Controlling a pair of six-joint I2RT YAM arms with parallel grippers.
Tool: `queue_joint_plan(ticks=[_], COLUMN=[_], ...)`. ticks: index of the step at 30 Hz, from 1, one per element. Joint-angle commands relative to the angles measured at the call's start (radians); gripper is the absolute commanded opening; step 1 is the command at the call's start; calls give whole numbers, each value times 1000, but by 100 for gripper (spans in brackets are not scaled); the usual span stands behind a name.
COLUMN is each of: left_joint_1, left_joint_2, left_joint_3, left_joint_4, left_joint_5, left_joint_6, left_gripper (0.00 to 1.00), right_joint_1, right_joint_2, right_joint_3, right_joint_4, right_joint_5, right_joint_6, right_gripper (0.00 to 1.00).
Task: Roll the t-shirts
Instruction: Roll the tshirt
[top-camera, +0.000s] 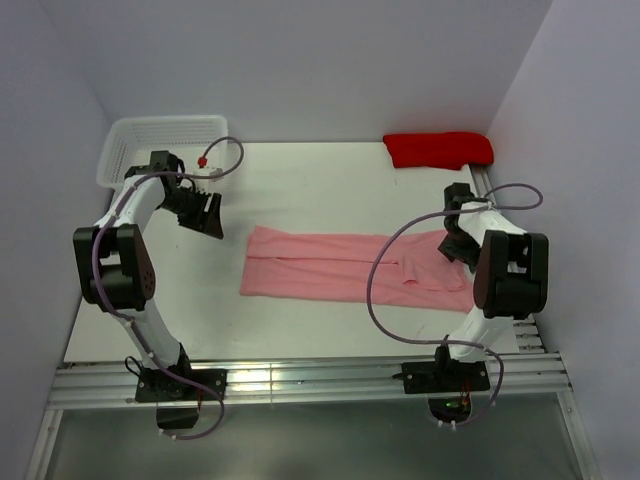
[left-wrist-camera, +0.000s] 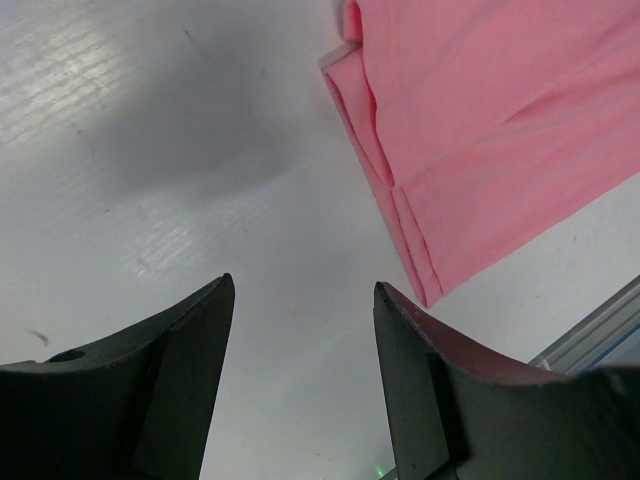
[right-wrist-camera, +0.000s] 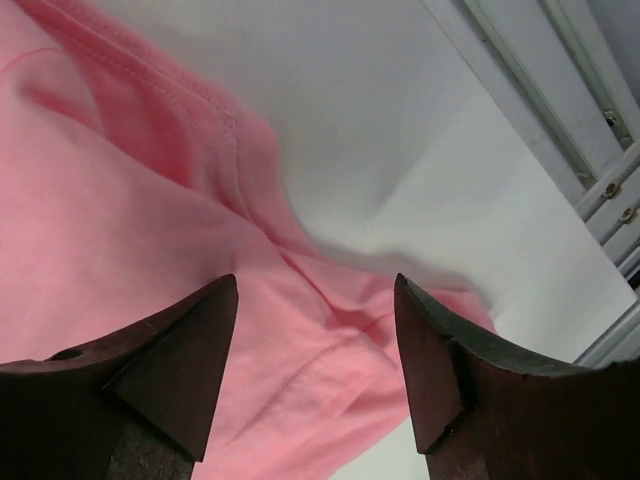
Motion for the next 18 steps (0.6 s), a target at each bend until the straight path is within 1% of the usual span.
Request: queue_joint_plan(ticks=[1, 2, 4, 5, 6, 8, 9, 10, 11, 12, 13, 14, 15, 16, 17, 18], left_joint_1=[-9, -9, -11, -11, -12, -15, -21, -26, -32, -44, -46, -46, -73, -77, -78, -81], left_joint_2=[33, 55, 86, 96, 106, 136, 147, 165, 175, 181, 187, 208, 219, 239, 250, 261], left_joint_3=[56, 64, 85, 91, 102, 114, 125, 128, 131, 130, 131, 133, 144, 150, 156, 168], left_joint_4=[-10, -14, -25, -25, -24, -30, -27, -25, -22, -8, -4, 1, 1, 2, 1, 7], left_joint_5=[92, 100, 126, 130, 136, 161, 167, 170, 170, 170, 170, 170, 175, 182, 190, 204], left_joint_6=[43, 46, 54, 54, 50, 54, 48, 43, 40, 28, 22, 16, 10, 7, 0, -6], left_gripper=[64, 64, 64, 64, 64, 64, 64, 64, 64, 64, 64, 64, 64, 64, 65, 65], right_joint_1=[-1, 0, 28, 46, 68, 185, 233, 291, 407, 465, 520, 627, 676, 721, 806, 845], right_joint_2=[-125, -185, -249, -310, -338, -389, -389, -383, -348, -325, -301, -247, -221, -193, -129, -91], right_joint_3=[31, 26, 20, 14, 9, 8, 14, 23, 56, 78, 99, 148, 175, 202, 265, 305], right_joint_4=[-55, -75, -100, -106, -106, -83, -89, -90, -100, -106, -104, -109, -107, -95, -86, -87], right_joint_5=[29, 25, 1, -14, -43, -106, -108, -113, -113, -110, -110, -99, -99, -103, -105, -113], right_joint_6=[47, 66, 97, 112, 129, 178, 214, 264, 296, 326, 349, 397, 419, 456, 468, 476], right_gripper=[71, 72, 72, 71, 67, 65, 62, 62, 61, 59, 59, 59, 58, 56, 55, 55])
